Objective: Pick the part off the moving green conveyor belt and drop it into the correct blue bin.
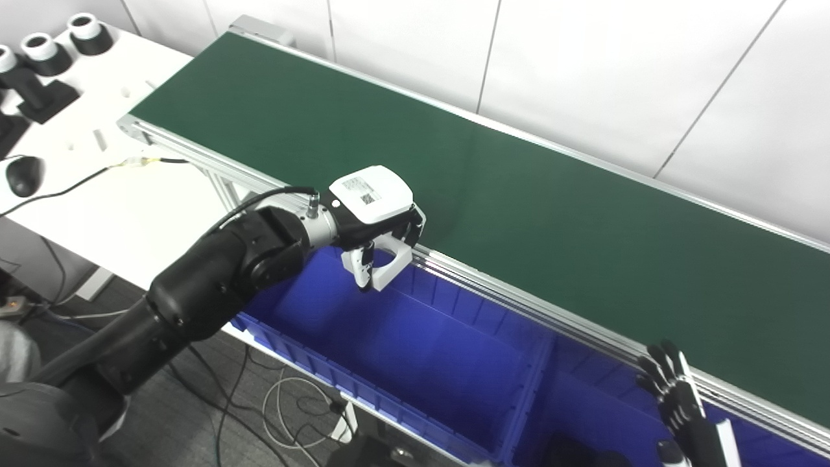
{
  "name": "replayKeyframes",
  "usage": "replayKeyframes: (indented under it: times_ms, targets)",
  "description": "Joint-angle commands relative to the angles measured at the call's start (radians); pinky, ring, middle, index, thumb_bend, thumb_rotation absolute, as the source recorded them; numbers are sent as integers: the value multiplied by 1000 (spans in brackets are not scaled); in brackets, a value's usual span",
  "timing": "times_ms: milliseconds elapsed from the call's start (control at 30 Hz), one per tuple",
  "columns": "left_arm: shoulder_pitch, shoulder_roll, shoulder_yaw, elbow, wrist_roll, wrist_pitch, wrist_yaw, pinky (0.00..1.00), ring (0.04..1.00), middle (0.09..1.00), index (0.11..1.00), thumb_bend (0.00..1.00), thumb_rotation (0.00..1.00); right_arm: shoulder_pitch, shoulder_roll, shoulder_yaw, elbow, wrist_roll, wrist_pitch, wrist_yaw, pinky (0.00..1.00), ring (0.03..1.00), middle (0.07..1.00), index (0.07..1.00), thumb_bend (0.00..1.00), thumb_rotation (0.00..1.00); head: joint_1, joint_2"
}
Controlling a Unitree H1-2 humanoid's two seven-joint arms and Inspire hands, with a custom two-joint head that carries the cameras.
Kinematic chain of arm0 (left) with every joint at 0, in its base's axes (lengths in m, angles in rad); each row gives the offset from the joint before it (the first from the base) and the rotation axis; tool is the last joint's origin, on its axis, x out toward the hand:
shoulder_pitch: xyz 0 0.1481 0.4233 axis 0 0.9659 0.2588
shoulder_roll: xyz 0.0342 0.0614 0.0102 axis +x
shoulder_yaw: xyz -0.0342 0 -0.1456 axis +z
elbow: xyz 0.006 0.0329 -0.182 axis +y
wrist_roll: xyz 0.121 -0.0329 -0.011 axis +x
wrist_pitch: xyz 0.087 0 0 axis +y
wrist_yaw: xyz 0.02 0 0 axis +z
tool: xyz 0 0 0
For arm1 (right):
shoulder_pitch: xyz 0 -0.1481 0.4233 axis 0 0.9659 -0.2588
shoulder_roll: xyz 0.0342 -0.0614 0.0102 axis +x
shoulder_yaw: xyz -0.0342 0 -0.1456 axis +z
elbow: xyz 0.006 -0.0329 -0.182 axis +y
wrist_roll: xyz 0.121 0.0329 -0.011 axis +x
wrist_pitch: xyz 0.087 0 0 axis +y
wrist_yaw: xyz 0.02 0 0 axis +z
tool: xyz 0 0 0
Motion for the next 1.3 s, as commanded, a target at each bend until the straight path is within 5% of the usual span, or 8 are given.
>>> replayKeyframes:
  times_ms: [0, 100, 300, 600, 800, 1200, 1267]
  targets:
    - [-2, -2, 10, 14, 30, 11, 77, 245, 349, 452, 539, 495, 0, -3, 3, -16, -17, 8, -49, 7, 843, 902, 939, 986, 882, 899, 2, 1]
    - [12, -19, 2, 65, 65, 8, 156, 293, 365, 465, 537, 498, 0, 1, 7, -23, -21, 7, -49, 12, 844, 897, 935, 985, 875, 894, 0, -2]
    - [-14, -35, -60, 284, 75, -110, 408, 349, 396, 434, 536, 499, 0, -3, 14, -25, -18, -5, -49, 16, 843, 897, 936, 987, 878, 903, -3, -2]
    - [-116, -13, -190, 527, 55, -252, 468, 335, 402, 438, 525, 502, 0, 4, 24, -28, -40, 2, -48, 23, 853, 910, 943, 987, 877, 902, -41, 1]
    - [-126, -1, -244, 540, 51, -283, 414, 402, 415, 460, 526, 502, 0, 9, 35, -33, -46, -16, -49, 15, 837, 900, 937, 983, 906, 907, -68, 7]
    - [-112, 6, -239, 506, 16, -257, 316, 438, 441, 501, 492, 505, 0, 17, 54, -34, -45, -14, -47, 19, 846, 910, 939, 973, 909, 884, -105, 0]
    - [-113, 14, -240, 491, -1, -255, 269, 492, 535, 562, 487, 519, 34, 17, 56, -34, -45, -20, -47, 17, 844, 904, 935, 972, 907, 885, -116, -3]
